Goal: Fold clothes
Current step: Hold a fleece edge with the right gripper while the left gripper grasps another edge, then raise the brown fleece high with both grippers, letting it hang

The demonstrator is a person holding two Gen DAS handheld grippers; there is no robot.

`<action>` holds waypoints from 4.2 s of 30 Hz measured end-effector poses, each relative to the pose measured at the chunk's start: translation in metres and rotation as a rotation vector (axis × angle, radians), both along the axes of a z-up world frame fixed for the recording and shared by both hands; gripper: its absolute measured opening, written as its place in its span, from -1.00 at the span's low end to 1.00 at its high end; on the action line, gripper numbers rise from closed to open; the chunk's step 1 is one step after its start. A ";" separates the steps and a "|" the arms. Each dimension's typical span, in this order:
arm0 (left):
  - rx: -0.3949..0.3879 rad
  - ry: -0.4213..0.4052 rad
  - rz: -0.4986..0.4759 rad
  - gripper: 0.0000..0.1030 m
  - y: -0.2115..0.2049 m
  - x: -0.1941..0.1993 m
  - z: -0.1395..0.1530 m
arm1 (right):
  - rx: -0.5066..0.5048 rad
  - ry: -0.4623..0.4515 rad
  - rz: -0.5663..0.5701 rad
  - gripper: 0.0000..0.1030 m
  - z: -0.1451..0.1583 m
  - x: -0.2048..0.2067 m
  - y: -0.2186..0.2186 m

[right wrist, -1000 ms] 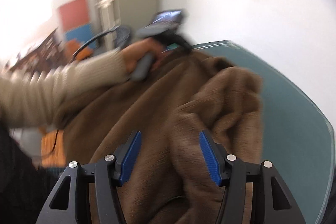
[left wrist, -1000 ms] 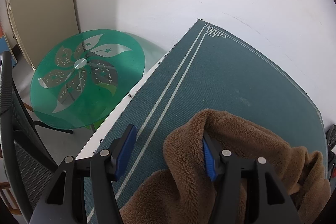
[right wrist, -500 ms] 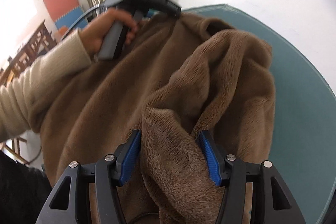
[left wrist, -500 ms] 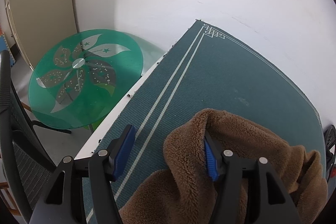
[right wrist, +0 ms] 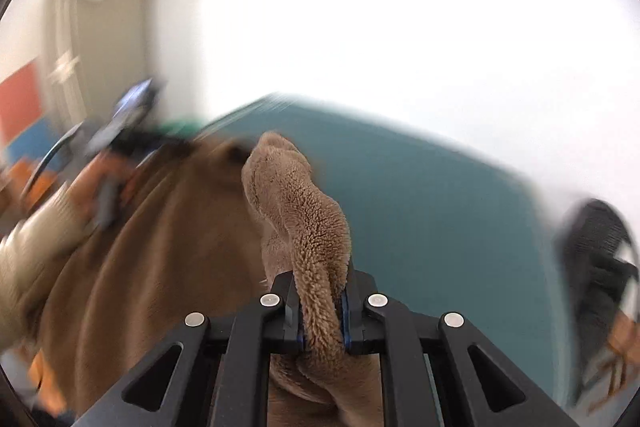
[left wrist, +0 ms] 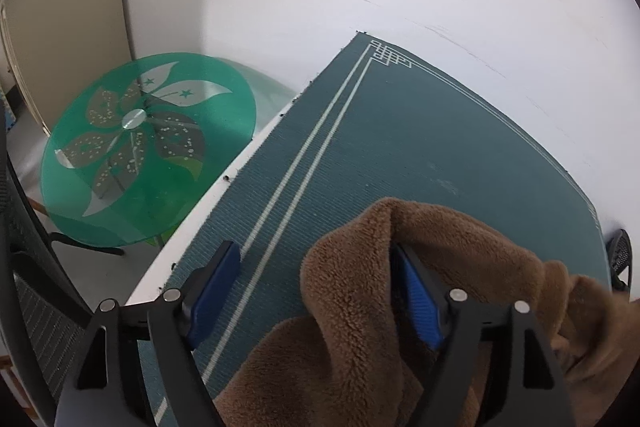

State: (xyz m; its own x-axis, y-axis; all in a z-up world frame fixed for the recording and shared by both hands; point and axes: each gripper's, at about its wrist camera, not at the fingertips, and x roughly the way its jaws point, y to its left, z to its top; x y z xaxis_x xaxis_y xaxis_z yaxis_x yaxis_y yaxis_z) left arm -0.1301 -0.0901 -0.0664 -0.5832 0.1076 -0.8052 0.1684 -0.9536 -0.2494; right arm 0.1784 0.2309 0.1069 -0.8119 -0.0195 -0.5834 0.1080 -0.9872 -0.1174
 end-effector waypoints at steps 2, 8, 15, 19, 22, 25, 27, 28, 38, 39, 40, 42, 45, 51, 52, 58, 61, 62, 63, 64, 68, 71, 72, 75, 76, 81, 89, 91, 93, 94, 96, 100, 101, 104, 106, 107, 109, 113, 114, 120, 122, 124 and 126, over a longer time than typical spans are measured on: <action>0.035 -0.012 -0.025 0.61 0.000 0.001 0.001 | -0.001 0.053 -0.133 -0.75 0.008 0.011 0.031; 0.160 -0.073 -0.127 0.61 -0.004 -0.001 0.009 | -0.063 -0.073 -0.291 -0.75 -0.038 0.010 0.095; 0.000 -0.043 -0.154 0.61 -0.008 -0.004 0.038 | -0.180 -0.173 -0.298 -0.75 -0.081 -0.001 0.126; -0.128 -0.015 -0.238 0.61 -0.001 -0.016 0.041 | -0.207 -0.197 -0.286 -0.75 -0.088 -0.001 0.128; -0.204 -0.026 -0.336 0.61 0.010 -0.032 0.030 | -0.270 -0.222 -0.281 -0.73 -0.095 -0.002 0.139; -0.262 -0.045 -0.386 0.61 0.024 -0.044 0.015 | -0.339 -0.231 -0.284 -0.21 -0.099 0.003 0.152; -0.293 -0.037 -0.385 0.61 0.029 -0.049 0.011 | -0.379 -0.221 -0.288 0.56 -0.097 0.007 0.158; -0.292 -0.033 -0.378 0.61 0.028 -0.050 0.010 | -0.399 -0.215 -0.290 0.63 -0.096 0.009 0.161; -0.276 -0.045 -0.395 0.61 0.028 -0.058 0.001 | -0.518 -0.247 -0.175 0.63 -0.080 -0.038 0.174; -0.284 -0.040 -0.402 0.61 0.030 -0.057 0.000 | -0.520 -0.275 -0.150 0.63 -0.084 -0.047 0.171; -0.289 -0.036 -0.407 0.61 0.031 -0.057 0.000 | -0.529 -0.314 -0.121 0.63 -0.090 -0.056 0.166; -0.293 -0.031 -0.427 0.61 0.032 -0.057 0.000 | -0.519 -0.357 -0.086 0.63 -0.099 -0.069 0.155; -0.282 -0.020 -0.455 0.61 0.031 -0.057 -0.001 | -0.476 -0.390 -0.039 0.60 -0.104 -0.083 0.135; -0.265 0.013 -0.511 0.60 0.032 -0.056 0.000 | -0.371 -0.407 -0.007 0.39 -0.101 -0.078 0.101; -0.272 0.023 -0.524 0.59 0.033 -0.056 0.001 | -0.381 -0.407 -0.009 0.39 -0.101 -0.077 0.101; -0.471 0.120 -0.588 0.59 0.054 -0.047 0.007 | -0.374 -0.385 -0.036 0.05 -0.099 -0.086 0.108; -0.535 0.184 -0.562 0.59 0.059 -0.048 0.015 | -0.354 -0.377 -0.037 0.05 -0.098 -0.084 0.102; -0.537 0.198 -0.555 0.60 0.059 -0.049 0.017 | -0.346 -0.375 -0.036 0.05 -0.098 -0.083 0.099; -0.516 0.177 -0.575 0.59 0.060 -0.052 0.015 | -0.341 -0.374 -0.035 0.05 -0.099 -0.083 0.100; -0.496 0.156 -0.596 0.59 0.061 -0.054 0.013 | -0.341 -0.374 -0.034 0.05 -0.099 -0.083 0.104; -0.457 0.105 -0.708 0.56 0.071 -0.052 0.005 | -0.356 -0.375 -0.031 0.06 -0.102 -0.086 0.103; -0.335 0.058 -0.724 0.56 0.062 -0.056 0.011 | -0.354 -0.369 -0.025 0.06 -0.102 -0.085 0.108; -0.284 0.049 -0.716 0.56 0.056 -0.058 0.015 | -0.354 -0.367 -0.023 0.08 -0.107 -0.091 0.114; -0.117 0.058 -0.738 0.56 0.039 -0.058 0.027 | -0.359 -0.362 -0.018 0.12 -0.114 -0.101 0.117; -0.065 0.054 -0.767 0.56 0.036 -0.056 0.030 | -0.361 -0.360 -0.018 0.12 -0.114 -0.101 0.117; -0.176 0.000 -0.902 0.55 0.068 -0.042 0.014 | -0.369 -0.351 -0.019 0.12 -0.115 -0.105 0.115; -0.166 -0.014 -0.933 -0.27 0.081 -0.036 0.008 | -0.355 -0.349 -0.019 0.12 -0.116 -0.109 0.110; -0.177 -0.012 -0.943 -0.43 0.083 -0.029 0.011 | -0.344 -0.347 -0.016 0.12 -0.115 -0.109 0.111; -0.206 0.000 -0.935 -0.53 0.084 -0.027 0.014 | -0.313 -0.344 -0.011 0.12 -0.114 -0.105 0.112; -0.220 0.006 -0.928 -0.55 0.085 -0.022 0.016 | -0.294 -0.342 -0.010 0.11 -0.114 -0.104 0.110; -0.268 0.031 -0.905 -0.58 0.090 -0.013 0.017 | -0.241 -0.338 -0.017 0.06 -0.114 -0.103 0.104; -0.365 0.080 -0.858 -0.63 0.096 0.005 0.020 | -0.192 -0.337 -0.033 -0.42 -0.113 -0.100 0.095; -0.384 0.091 -0.845 -0.65 0.096 0.009 0.021 | -0.193 -0.338 -0.035 -0.47 -0.113 -0.099 0.094; -0.423 0.124 -0.798 -0.67 0.095 0.024 0.029 | -0.196 -0.334 -0.053 -0.63 -0.111 -0.095 0.094; -0.438 0.154 -0.752 -0.68 0.092 0.032 0.039 | -0.193 -0.313 -0.073 -0.68 -0.105 -0.090 0.095; -0.435 0.169 -0.736 -0.68 0.089 0.037 0.045 | -0.190 -0.294 -0.086 -0.68 -0.101 -0.087 0.097; -0.431 0.200 -0.707 -0.68 0.085 0.049 0.059 | -0.183 -0.250 -0.110 -0.69 -0.089 -0.079 0.099; -0.423 0.267 -0.653 -0.68 0.082 0.078 0.090 | -0.144 -0.150 -0.149 -0.69 -0.059 -0.060 0.099; -0.421 0.285 -0.639 -0.68 0.081 0.086 0.098 | -0.136 -0.122 -0.157 -0.69 -0.050 -0.054 0.098; -0.349 0.415 -0.553 -0.68 0.065 0.140 0.163 | -0.082 0.041 -0.190 -0.69 0.001 -0.012 0.094; -0.324 0.469 -0.531 -0.68 0.058 0.166 0.187 | -0.065 0.107 -0.206 -0.69 0.019 0.007 0.091; -0.314 0.530 -0.488 -0.68 0.050 0.195 0.210 | -0.038 0.186 -0.231 -0.69 0.040 0.028 0.089; -0.261 0.596 -0.456 -0.68 0.037 0.218 0.237 | -0.011 0.268 -0.252 -0.69 0.062 0.045 0.083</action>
